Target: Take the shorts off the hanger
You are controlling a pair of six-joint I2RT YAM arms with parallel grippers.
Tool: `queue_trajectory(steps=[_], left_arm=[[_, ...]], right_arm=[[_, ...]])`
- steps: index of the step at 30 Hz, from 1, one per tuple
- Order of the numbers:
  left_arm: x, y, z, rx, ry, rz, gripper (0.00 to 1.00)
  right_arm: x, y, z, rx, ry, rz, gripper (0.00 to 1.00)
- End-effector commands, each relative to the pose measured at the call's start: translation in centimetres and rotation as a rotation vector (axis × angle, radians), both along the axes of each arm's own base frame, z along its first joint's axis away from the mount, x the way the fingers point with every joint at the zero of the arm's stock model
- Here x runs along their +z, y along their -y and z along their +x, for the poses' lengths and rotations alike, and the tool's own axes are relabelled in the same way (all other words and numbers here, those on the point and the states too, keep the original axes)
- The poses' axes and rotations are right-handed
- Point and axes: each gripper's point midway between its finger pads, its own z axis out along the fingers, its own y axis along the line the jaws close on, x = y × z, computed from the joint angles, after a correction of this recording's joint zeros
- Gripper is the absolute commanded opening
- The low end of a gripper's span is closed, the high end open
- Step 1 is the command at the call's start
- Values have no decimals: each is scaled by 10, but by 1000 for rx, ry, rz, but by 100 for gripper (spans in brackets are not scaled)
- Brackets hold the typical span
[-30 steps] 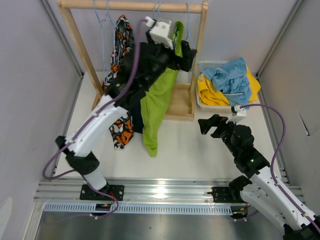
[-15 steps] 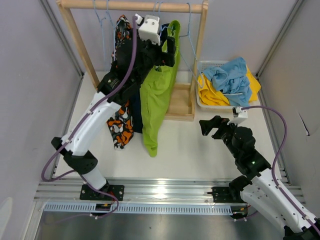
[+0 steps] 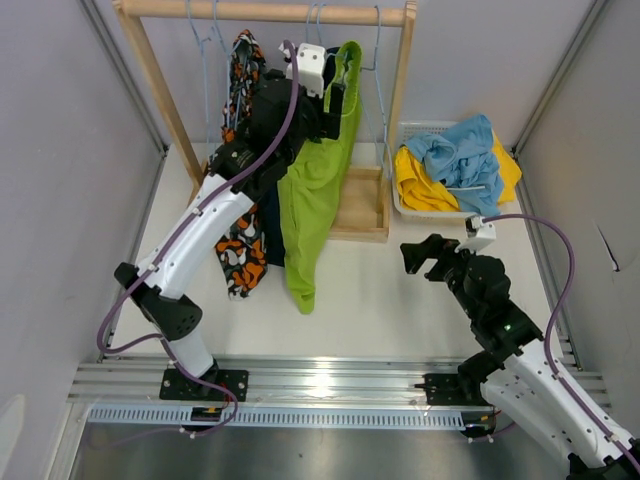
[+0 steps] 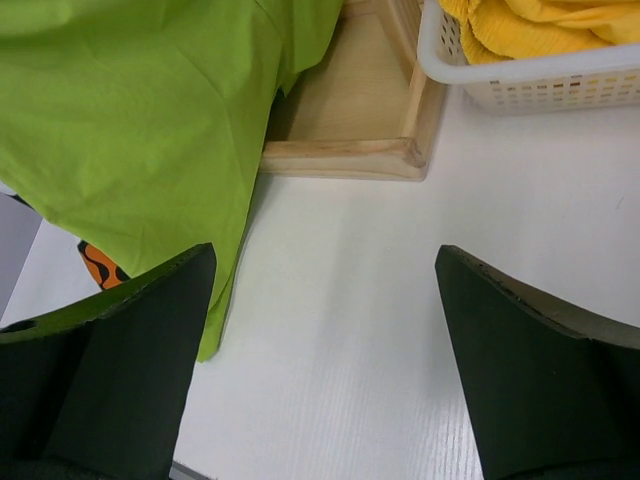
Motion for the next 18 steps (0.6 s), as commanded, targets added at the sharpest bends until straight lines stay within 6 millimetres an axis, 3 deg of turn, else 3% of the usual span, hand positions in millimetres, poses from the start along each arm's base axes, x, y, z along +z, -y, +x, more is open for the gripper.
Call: queue_trajectory(steps=[1, 6, 10, 13, 14, 15, 17, 18], left_arm=[[18, -10, -8, -3, 34, -54, 82], [0, -9, -4, -9, 4, -44, 64], [-7, -9, 0, -9, -6, -41, 41], [-1, -10, 4, -8, 7, -48, 14], [-5, -10, 7, -2, -9, -41, 0], [10, -12, 7, -4, 14, -61, 0], [9, -10, 8, -13, 4, -51, 0], [18, -10, 6, -26, 17, -58, 0]], right_arm=[[-2, 1, 3, -11, 15, -10, 98], [-6, -1, 4, -8, 7, -12, 98], [-11, -2, 5, -9, 0, -12, 98], [-16, -1, 5, -11, -9, -14, 98], [-17, -2, 5, -9, -11, -14, 98], [-18, -1, 5, -11, -12, -14, 98], [-18, -2, 5, -10, -13, -12, 98], [-20, -2, 5, -10, -14, -13, 98]])
